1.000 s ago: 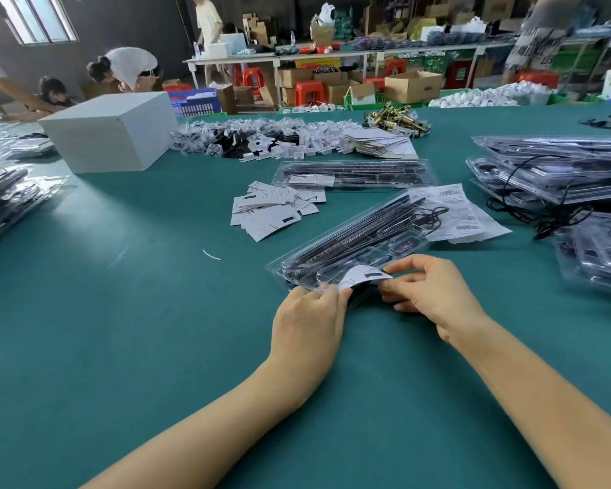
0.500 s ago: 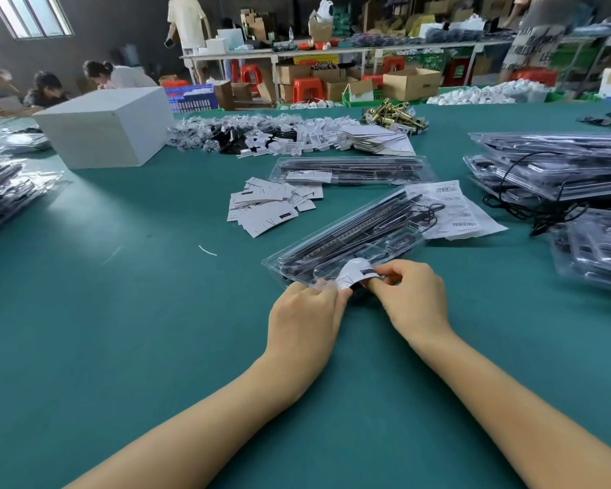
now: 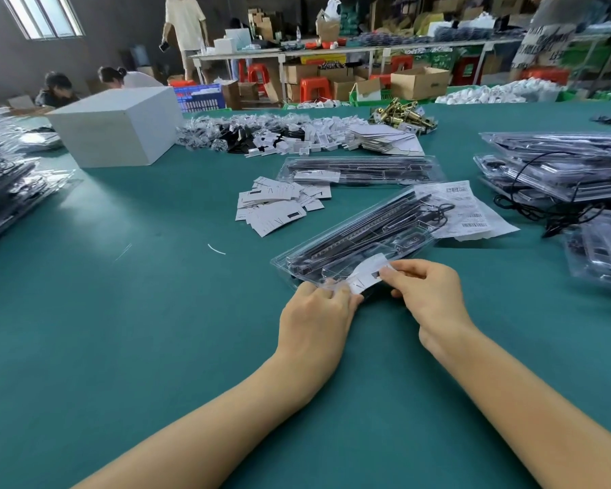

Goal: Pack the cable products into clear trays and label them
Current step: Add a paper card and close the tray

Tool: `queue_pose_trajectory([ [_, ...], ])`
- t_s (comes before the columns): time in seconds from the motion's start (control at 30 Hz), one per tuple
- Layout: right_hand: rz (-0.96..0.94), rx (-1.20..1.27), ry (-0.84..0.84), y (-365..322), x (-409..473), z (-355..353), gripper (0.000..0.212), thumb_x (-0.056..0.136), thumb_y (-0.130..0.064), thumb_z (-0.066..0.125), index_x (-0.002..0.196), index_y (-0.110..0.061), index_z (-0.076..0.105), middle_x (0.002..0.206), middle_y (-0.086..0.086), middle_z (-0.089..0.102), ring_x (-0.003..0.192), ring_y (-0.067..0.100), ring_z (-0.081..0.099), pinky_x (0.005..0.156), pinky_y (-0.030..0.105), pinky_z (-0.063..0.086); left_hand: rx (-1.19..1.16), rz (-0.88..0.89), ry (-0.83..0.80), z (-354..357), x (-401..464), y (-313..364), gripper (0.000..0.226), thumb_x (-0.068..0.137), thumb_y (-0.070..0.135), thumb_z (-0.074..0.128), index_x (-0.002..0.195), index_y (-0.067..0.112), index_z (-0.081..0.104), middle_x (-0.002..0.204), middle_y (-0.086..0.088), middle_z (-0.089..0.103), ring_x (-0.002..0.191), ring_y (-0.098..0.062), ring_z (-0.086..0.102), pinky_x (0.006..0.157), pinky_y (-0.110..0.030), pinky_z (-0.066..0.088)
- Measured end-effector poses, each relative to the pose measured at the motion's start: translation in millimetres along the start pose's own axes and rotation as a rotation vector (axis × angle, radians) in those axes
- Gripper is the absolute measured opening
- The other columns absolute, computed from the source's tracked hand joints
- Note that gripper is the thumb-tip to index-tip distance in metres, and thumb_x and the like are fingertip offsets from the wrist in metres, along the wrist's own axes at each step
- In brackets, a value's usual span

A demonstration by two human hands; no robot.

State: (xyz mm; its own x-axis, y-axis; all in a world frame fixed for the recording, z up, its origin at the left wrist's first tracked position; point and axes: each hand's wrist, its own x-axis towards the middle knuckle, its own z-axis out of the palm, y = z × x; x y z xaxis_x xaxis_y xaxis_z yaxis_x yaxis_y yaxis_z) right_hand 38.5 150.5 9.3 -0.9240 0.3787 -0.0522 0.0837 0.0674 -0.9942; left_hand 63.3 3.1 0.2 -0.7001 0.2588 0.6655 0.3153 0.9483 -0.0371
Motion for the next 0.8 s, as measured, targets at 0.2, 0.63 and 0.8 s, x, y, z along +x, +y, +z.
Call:
queue_pose_trajectory([
  [0.2,-0.043,-0.179,0.167,10.9,4.8,10.8,0.014,0.078,-0.026,0.075,0.078,-0.027,0.061,0.064,-0.009,0.065,0.068,0.016,0.065,0.071,0.032,0.051,-0.013,0.049,-0.007,-1.0,-1.5,0.3,0.016,0.082,0.027,0.073,0.076,0.012,0.073,0.058,0.004,0.063,0.052,-0.018,0.055,0.056,-0.022,0.049],
  [0.63,-0.230,-0.700,0.147,7.8,11.5,6.2,0.028,0.090,-0.044,0.058,0.079,-0.019,0.051,0.068,-0.010,0.052,0.071,0.020,0.052,0.057,0.031,0.032,-0.076,0.065,-0.234,-19.2,-23.7,-11.7,0.019,0.088,0.019,0.063,0.094,0.002,0.070,0.092,-0.014,0.068,0.097,-0.035,0.064,0.081,-0.039,0.056],
  [0.8,-0.285,-0.772,0.160,8.7,9.4,7.6,0.028,0.094,-0.042,0.052,0.080,-0.017,0.047,0.066,-0.006,0.050,0.066,0.022,0.048,0.052,0.031,0.025,-0.069,0.039,-0.258,-24.0,-22.9,-13.3,0.041,0.093,0.034,0.043,0.105,0.007,0.073,0.099,-0.009,0.071,0.101,-0.030,0.066,0.074,-0.038,0.058],
])
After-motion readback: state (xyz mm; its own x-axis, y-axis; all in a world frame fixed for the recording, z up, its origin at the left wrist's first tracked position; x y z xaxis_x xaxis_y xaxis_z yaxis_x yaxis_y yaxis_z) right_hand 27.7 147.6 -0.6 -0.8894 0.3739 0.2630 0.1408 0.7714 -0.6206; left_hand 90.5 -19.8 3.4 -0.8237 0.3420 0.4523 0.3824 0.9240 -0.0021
